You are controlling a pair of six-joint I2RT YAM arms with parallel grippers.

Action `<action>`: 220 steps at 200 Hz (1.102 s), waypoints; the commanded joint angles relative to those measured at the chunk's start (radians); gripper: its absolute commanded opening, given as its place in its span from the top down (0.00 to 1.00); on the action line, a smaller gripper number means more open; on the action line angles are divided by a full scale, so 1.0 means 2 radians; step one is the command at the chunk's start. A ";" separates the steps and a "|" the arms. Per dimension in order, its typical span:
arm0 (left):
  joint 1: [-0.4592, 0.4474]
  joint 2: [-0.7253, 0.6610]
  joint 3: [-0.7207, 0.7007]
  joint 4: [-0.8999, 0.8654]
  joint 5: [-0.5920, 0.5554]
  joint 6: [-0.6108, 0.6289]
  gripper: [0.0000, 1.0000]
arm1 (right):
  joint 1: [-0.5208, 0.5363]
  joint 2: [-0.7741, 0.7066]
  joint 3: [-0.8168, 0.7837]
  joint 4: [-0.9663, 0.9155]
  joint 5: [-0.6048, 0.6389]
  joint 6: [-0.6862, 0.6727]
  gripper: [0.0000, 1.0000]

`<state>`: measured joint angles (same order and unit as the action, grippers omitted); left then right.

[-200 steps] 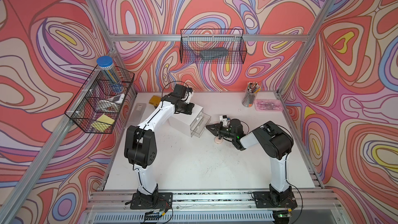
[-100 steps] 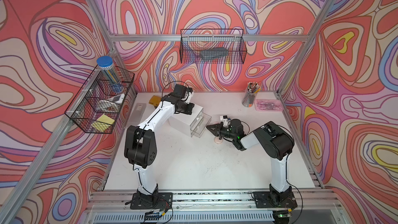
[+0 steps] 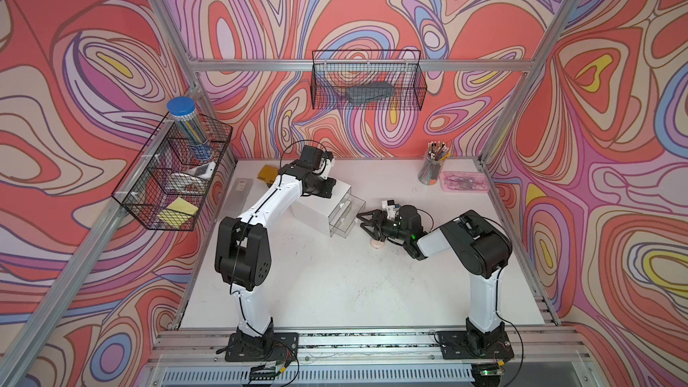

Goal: Put the bluetooth earphones in the drawer according to color
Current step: Open the drawer in the storage box, then pick up the Bluetooth earphone from the center of the board.

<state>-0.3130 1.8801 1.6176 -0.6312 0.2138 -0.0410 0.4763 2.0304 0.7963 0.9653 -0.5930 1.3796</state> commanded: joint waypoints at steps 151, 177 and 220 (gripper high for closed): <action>-0.012 0.066 -0.045 -0.128 0.000 0.006 1.00 | -0.003 -0.109 0.010 -0.132 0.019 -0.109 0.07; -0.013 0.066 -0.045 -0.128 0.000 0.006 1.00 | -0.003 -0.166 0.056 -0.315 0.056 -0.226 0.06; -0.012 0.066 -0.045 -0.126 0.000 0.006 1.00 | -0.006 -0.211 0.138 -0.548 0.168 -0.389 0.05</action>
<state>-0.3138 1.8805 1.6176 -0.6312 0.2127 -0.0406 0.4740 1.6432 1.0157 0.2138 -0.4137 0.8547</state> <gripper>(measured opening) 0.055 0.947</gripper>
